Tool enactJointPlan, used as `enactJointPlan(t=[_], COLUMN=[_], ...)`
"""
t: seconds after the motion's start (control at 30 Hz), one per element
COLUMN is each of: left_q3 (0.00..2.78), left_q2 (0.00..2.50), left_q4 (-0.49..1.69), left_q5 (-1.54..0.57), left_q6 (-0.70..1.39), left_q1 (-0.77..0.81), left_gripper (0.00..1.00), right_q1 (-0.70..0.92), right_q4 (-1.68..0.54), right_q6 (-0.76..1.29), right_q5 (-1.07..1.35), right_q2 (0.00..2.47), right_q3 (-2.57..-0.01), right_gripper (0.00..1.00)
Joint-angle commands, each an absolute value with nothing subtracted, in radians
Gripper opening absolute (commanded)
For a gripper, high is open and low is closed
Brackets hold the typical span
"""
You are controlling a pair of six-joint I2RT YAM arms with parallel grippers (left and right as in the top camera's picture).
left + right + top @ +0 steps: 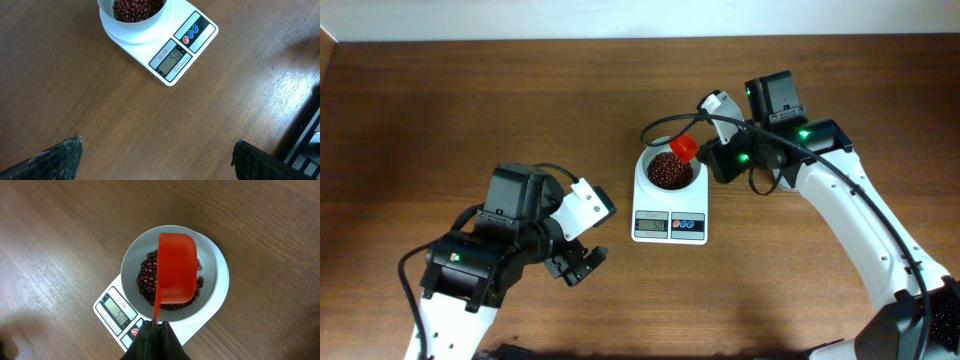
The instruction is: Scoop and weigh 50g on scale
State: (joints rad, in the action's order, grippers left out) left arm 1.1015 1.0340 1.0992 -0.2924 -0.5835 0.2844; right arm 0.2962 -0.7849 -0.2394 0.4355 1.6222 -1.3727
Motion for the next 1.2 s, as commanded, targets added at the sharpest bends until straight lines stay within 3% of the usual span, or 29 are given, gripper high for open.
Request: enactJointPlan(t=[0.0, 0.5, 0.7, 0.93, 1.17], left_q3=[1.107, 1.107, 1.107, 1.107, 1.107], left_q2=[1.035, 1.035, 1.035, 1.035, 1.035], left_q4=[1.098, 1.097, 1.098, 1.098, 1.098], left_q5=[-0.307, -0.307, -0.308, -0.308, -0.308], left_q6=[-0.599, -0.599, -0.599, -0.599, -0.599], left_q1=[0.279, 0.279, 0.279, 0.279, 0.279], left_gripper=[0.99, 0.99, 0.99, 0.99, 0.99], right_q1=[0.301, 0.284, 0.131, -0.090, -0.364], right_q4=[-0.778, -0.724, -0.718, -0.797, -0.935], right_q6=[-0.202, -0.095, -0.088, -0.089, -0.100], right_q5=[0.464, 0.598, 0.773, 0.775, 0.587], right_q2=[1.628, 1.628, 1.628, 1.627, 1.609], right_q3=[-1.393, -1.393, -1.393, -1.393, -1.393], right_gripper=[0.04, 0.04, 0.04, 0.04, 0.04])
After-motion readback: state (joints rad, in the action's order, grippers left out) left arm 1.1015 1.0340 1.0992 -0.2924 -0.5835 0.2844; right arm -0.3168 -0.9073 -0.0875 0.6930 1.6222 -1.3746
